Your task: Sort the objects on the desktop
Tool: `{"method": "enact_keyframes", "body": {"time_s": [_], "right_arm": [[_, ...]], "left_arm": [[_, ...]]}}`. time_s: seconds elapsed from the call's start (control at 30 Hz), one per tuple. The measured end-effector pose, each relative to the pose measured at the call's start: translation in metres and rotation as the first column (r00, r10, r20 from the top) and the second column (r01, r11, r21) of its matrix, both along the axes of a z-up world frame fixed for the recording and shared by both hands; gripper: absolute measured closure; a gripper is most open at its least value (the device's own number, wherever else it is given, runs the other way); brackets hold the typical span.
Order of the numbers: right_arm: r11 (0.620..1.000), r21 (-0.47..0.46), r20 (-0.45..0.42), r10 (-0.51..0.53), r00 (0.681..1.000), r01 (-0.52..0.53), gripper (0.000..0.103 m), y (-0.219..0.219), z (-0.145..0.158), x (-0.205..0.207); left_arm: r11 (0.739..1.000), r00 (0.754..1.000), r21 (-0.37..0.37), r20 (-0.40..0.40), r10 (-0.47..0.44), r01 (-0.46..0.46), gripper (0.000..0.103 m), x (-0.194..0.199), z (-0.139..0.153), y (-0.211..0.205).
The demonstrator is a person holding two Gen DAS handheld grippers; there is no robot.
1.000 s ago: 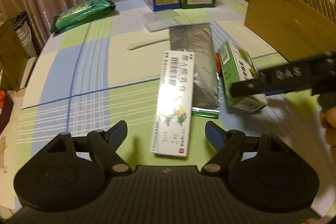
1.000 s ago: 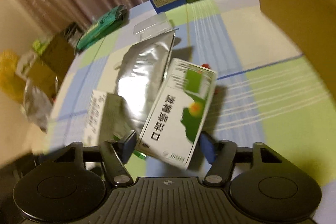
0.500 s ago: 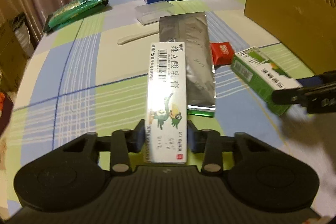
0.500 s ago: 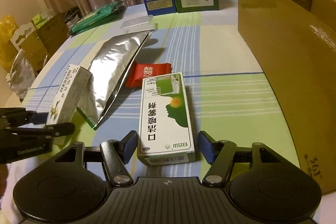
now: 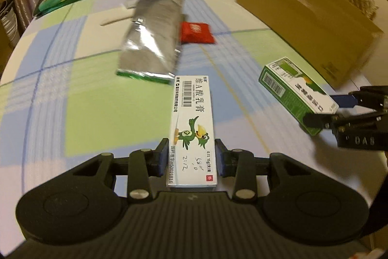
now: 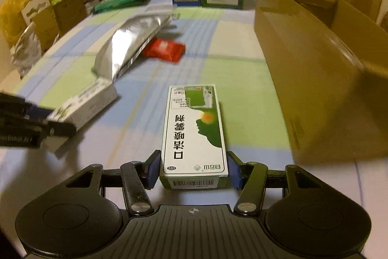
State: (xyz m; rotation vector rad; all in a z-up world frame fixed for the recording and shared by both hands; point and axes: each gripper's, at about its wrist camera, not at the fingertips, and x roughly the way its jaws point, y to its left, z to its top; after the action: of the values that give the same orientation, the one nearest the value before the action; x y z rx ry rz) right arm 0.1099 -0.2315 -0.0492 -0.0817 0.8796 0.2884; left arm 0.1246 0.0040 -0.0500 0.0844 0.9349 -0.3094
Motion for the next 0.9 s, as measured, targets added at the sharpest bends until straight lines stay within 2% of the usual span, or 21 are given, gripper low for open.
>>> {"method": "enact_keyframes", "body": {"time_s": [0.1, 0.27, 0.47, 0.7, 0.9], "right_arm": [[1.000, -0.001, -0.001, 0.011, 1.000, -0.011, 0.049, -0.005, 0.001, -0.021], [0.999, 0.051, 0.071, -0.008, 0.997, 0.004, 0.033, -0.007, 0.009, -0.035], [1.000, 0.019, 0.107, 0.006, 0.994, -0.008, 0.033, -0.003, 0.004, -0.029], [1.000, 0.012, 0.129, -0.008, 0.992, 0.006, 0.033, -0.005, -0.006, -0.019], [1.000, 0.005, 0.135, 0.029, 0.990, -0.030, 0.034, 0.003, -0.009, -0.012]], "left_arm": [[1.000, 1.000, -0.004, 0.008, -0.004, 0.004, 0.069, -0.014, -0.006, -0.012], [1.000, 0.997, 0.026, 0.081, -0.005, 0.003, 0.066, -0.022, -0.006, -0.021], [0.999, 0.991, 0.045, 0.130, -0.014, 0.008, 0.066, -0.017, -0.007, -0.024], [0.997, 0.990, 0.072, 0.137, -0.034, 0.025, 0.066, -0.012, -0.012, -0.033], [0.997, 0.992, 0.068, 0.126, -0.028, 0.020, 0.066, -0.008, -0.014, -0.033]]}}
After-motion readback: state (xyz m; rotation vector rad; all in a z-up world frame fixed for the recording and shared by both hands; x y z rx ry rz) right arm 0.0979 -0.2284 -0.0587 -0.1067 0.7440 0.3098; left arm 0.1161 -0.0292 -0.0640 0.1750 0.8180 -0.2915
